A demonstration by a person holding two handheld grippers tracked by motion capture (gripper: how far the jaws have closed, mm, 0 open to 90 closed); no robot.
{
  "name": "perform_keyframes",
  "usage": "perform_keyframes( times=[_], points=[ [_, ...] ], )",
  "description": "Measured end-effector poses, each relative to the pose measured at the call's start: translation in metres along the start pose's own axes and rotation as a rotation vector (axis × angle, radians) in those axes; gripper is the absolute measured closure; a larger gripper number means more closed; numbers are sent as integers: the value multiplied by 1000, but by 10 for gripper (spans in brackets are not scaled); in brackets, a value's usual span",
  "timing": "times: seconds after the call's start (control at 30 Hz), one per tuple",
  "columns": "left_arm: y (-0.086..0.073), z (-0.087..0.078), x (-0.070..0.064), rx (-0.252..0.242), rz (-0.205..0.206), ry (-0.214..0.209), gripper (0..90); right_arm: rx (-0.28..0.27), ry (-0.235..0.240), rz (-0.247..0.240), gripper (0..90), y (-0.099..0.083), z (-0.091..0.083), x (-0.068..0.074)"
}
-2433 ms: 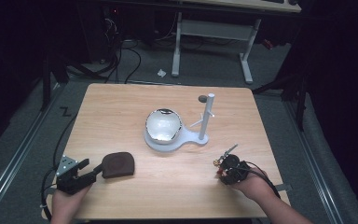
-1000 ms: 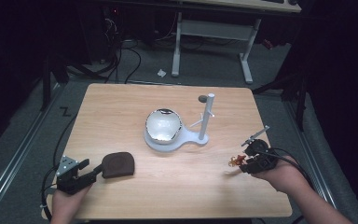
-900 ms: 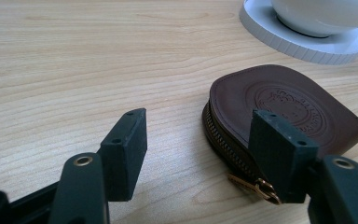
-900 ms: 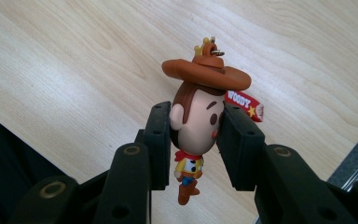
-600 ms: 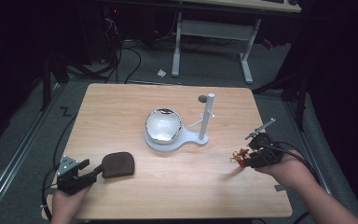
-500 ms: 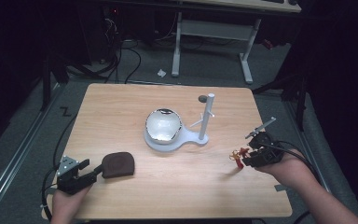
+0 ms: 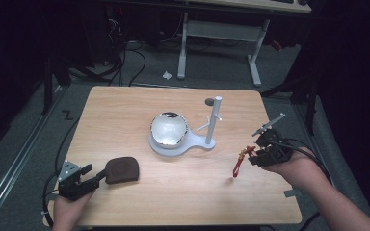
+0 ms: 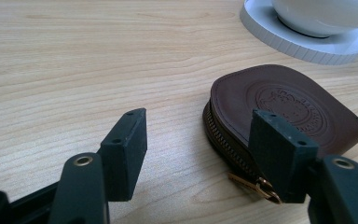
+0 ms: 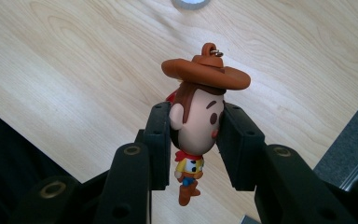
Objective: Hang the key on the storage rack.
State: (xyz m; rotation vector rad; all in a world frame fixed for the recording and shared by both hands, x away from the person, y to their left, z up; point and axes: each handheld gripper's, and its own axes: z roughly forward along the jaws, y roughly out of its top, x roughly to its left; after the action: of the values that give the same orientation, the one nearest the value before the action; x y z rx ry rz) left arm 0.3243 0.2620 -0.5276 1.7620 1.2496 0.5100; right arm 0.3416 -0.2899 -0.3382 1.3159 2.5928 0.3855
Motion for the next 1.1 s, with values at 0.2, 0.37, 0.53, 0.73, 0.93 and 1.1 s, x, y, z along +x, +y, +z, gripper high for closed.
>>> perform_keyframes(
  times=[0.2,0.37,0.53,0.73,0.93,1.1],
  points=[
    [0,0,0,1,0,0,376,-9,1,-8,662,8,-5,1],
    [0,0,0,0,-3,-1,376,-15,0,-15,662,17,-10,3],
    [0,-1,1,-5,-7,0,376,-26,3,-23,662,25,-14,4],
    [0,-1,2,-3,-10,-3,376,-43,4,-28,662,39,-19,6],
    [0,-1,3,-1,-13,-5,376,-55,-3,-45,662,49,-23,7],
    [-1,-1,4,-1,-15,-6,376,-57,-4,-42,662,55,-25,9]
  ],
)
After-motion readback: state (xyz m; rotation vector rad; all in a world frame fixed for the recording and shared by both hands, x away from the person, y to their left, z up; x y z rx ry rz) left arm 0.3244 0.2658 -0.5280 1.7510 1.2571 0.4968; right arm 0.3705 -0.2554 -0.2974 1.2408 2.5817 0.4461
